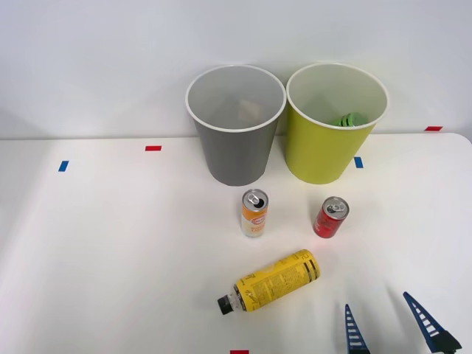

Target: Put cans in the gray bin, plastic bottles in the light green bin

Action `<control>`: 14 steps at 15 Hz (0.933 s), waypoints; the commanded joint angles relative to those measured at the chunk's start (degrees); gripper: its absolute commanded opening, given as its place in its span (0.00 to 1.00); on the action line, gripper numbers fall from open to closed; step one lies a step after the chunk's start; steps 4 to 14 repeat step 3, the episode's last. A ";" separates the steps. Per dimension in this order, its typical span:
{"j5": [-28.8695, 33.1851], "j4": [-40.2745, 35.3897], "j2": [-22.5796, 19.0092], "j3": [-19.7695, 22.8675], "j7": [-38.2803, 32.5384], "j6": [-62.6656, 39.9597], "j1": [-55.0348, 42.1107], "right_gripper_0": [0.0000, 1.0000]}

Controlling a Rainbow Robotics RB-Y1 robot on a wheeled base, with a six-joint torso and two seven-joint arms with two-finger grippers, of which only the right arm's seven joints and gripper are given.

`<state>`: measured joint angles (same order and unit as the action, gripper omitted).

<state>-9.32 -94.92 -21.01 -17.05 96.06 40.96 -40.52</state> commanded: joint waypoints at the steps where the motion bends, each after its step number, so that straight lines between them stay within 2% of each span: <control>1: 0.00 0.00 0.00 0.00 0.00 0.00 0.00 1.00; 14: 0.00 0.00 0.00 0.00 0.00 0.00 0.00 1.00</control>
